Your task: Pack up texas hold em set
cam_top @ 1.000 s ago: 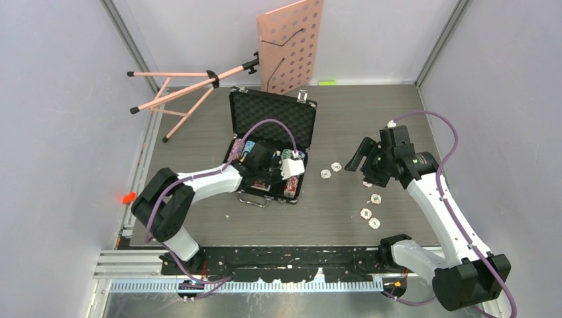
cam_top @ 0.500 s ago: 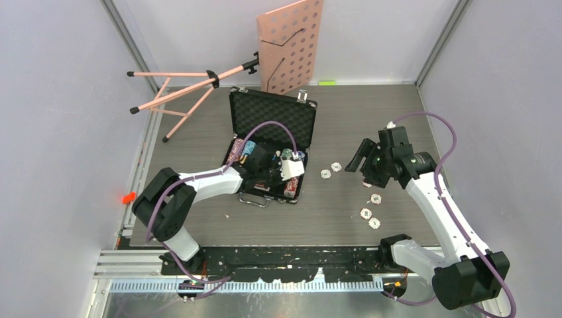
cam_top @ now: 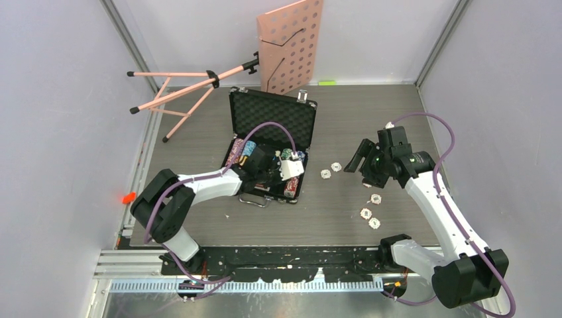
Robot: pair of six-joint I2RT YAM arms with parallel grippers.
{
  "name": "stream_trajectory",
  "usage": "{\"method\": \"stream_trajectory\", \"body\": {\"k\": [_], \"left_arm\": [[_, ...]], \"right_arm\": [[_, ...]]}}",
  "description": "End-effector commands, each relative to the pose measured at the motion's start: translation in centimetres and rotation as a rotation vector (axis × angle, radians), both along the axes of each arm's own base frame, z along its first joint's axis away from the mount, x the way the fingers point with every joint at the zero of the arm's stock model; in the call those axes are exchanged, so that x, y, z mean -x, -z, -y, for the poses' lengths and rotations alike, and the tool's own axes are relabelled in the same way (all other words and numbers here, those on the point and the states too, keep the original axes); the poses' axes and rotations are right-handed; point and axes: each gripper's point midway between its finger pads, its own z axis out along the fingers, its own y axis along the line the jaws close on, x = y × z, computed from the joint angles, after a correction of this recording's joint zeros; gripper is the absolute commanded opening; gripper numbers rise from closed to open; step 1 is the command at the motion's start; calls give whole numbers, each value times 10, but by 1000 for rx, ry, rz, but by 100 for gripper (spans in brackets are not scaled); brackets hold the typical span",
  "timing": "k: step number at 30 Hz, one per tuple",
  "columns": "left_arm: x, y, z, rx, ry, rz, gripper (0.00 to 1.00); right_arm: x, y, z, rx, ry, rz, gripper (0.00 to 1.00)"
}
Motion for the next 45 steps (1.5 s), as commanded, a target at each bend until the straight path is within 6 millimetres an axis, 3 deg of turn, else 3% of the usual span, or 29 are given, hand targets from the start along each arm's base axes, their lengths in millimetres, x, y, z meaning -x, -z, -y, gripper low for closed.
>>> {"method": "stream_trajectory", "body": {"k": [1,5,10,20,34,42,45], "left_arm": [[-45,-65,7,124,-86,237,33],[-35,-62,12,125,-37,188,22],[-27,-52,16,118,2,131,27],[-20,-56,13,119,-23,77,19],[-20,-48,12,97,-45,33,29],[-7,-52,7,115,-33,16,34],[-1,-63,2,134,-42,29,47]], "right_arm": [[-6,-3,-2,-16,3,21,74],[-7,-3,-3,-17,2,23,74],[-7,-2,-4,-23,-3,18,74],[-5,-1,-5,-30,-2,15,73],[-3,-1,-6,-41,-5,15,72],[-3,-2,-7,-43,-7,15,72],[-3,-3,-7,-44,-11,18,72]]}}
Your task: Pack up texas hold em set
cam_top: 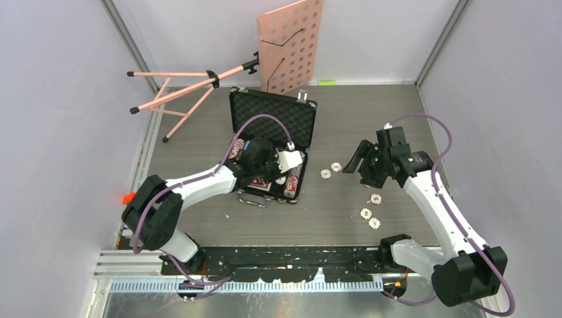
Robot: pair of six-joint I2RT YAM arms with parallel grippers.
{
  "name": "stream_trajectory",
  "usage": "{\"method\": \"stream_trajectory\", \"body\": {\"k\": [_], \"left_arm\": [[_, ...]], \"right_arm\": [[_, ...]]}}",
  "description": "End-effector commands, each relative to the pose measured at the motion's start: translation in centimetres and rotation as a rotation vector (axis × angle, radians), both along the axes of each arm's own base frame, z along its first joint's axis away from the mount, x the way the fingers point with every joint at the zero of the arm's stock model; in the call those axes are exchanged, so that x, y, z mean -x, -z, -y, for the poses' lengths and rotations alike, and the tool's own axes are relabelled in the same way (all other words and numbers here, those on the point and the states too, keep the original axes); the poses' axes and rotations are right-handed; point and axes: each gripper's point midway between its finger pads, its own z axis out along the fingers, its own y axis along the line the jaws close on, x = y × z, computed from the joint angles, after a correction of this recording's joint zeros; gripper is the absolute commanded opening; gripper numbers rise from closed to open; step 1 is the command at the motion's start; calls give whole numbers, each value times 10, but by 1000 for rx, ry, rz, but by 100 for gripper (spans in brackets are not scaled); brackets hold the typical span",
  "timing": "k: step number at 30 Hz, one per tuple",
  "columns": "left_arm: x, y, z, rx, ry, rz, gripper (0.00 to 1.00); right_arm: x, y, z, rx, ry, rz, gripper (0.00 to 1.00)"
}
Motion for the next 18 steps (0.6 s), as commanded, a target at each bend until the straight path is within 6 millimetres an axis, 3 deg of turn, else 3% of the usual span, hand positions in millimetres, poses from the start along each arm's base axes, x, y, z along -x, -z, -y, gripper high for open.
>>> {"method": "stream_trajectory", "body": {"k": [1,5,6,9,10,14,18], "left_arm": [[5,-35,-4,76,-21,41,50],[12,-43,-13,109,-79,32,46],[13,-44,-15,118,-92,29,38],[26,-39,-17,109,-65,-12,3],[30,-36,-17,97,-41,-29,0],[45,-22,-11,54,71,-89,0],[45,-6,-5,7,119,-144,0]], "right_arm": [[-4,-8,-2,-24,2,35,72],[-3,-8,-3,-25,0,33,72],[-3,-7,-3,-26,-1,33,72],[-3,-6,-3,-27,-3,31,72],[-2,-6,-3,-27,-3,30,72],[-2,-4,-4,-33,-7,30,72],[-4,-4,-6,-36,-15,29,72]]}}
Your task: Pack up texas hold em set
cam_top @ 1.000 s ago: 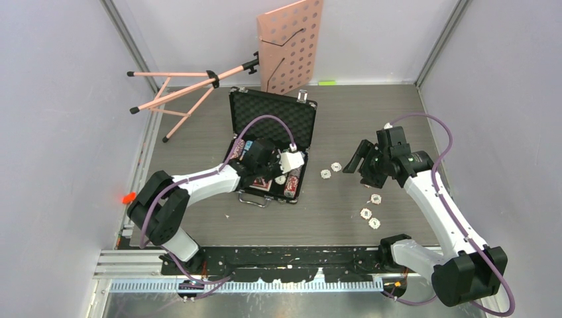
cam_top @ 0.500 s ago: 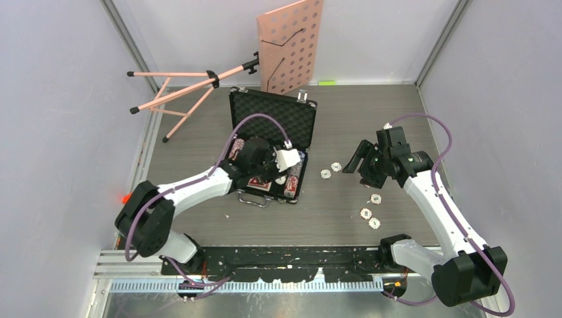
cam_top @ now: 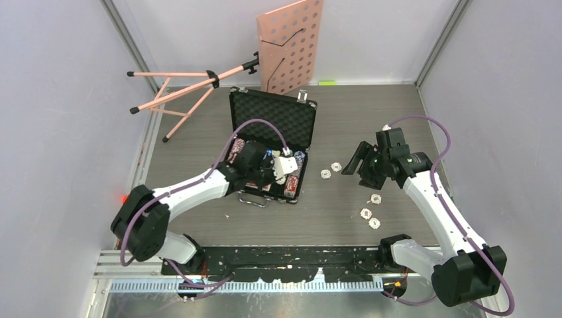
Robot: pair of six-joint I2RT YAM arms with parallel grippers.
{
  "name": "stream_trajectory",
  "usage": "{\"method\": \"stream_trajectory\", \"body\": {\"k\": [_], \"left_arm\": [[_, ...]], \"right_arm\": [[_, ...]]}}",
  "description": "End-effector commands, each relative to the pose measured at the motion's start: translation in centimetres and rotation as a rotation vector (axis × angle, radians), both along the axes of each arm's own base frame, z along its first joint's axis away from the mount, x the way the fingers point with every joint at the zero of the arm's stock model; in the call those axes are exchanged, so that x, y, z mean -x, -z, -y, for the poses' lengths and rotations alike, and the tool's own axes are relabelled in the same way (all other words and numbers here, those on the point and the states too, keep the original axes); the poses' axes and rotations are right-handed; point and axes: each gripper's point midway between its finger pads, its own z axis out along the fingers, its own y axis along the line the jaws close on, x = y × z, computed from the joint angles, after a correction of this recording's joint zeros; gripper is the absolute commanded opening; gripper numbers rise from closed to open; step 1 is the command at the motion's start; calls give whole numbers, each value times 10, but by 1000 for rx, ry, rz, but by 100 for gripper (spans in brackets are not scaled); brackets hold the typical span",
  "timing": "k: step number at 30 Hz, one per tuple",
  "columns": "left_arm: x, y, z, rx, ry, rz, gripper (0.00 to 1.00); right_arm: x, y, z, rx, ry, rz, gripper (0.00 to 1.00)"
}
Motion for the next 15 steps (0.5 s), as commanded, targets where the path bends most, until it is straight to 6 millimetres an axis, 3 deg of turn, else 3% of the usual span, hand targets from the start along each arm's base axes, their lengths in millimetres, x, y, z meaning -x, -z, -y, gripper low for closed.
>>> {"method": "stream_trajectory", "body": {"k": [1,15], "left_arm": [[8,15,9,-44,103,-84,0],[-12,49,25,-96,108,-134,0]], "right_arm": [[-6,-8,-3,-23,-6,39,72],[-11,-4,-4,-15,-12,23,72]]}}
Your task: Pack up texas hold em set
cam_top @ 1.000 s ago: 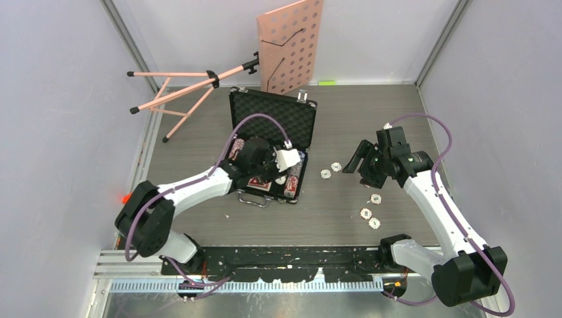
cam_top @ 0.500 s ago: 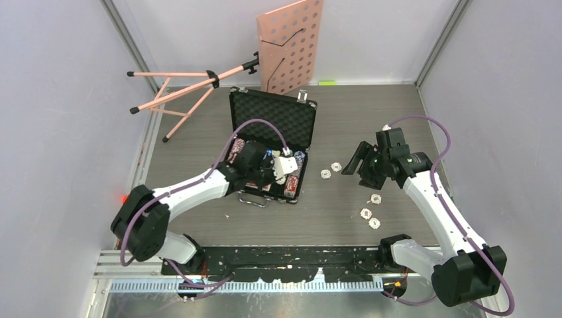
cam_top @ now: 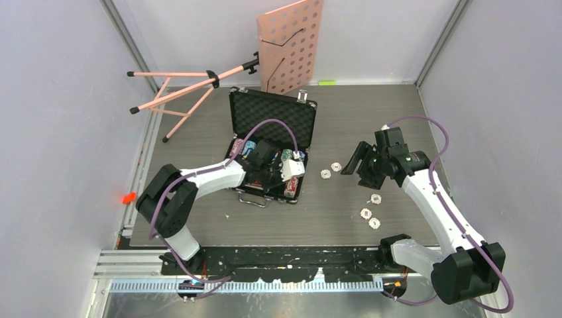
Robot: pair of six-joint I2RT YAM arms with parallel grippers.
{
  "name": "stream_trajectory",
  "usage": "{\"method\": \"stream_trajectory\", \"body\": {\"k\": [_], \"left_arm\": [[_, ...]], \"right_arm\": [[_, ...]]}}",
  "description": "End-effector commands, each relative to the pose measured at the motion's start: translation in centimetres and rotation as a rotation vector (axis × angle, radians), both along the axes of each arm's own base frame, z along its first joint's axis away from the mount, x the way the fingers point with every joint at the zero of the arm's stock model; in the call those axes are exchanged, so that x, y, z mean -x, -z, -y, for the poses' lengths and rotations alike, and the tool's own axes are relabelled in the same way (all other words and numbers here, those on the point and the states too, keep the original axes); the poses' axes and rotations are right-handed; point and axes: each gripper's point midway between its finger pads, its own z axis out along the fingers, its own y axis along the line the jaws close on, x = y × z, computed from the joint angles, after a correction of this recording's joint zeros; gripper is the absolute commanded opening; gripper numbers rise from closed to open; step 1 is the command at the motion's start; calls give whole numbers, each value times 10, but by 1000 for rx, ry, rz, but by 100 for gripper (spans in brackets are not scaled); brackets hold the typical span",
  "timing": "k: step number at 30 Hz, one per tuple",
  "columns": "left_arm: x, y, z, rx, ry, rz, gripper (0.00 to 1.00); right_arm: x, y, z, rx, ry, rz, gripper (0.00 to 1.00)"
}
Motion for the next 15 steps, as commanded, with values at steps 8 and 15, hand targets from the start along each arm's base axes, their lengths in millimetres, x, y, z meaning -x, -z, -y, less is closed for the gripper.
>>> {"method": "stream_trajectory", "body": {"k": [8,15], "left_arm": [[-32,-5,12,4,-9,96,0],[-46,-9,16,22,-44,158,0]], "right_arm": [[-14,-5,-3,-6,-9,28,72],[-14,-4,-2,-3,-7,28,72]]}}
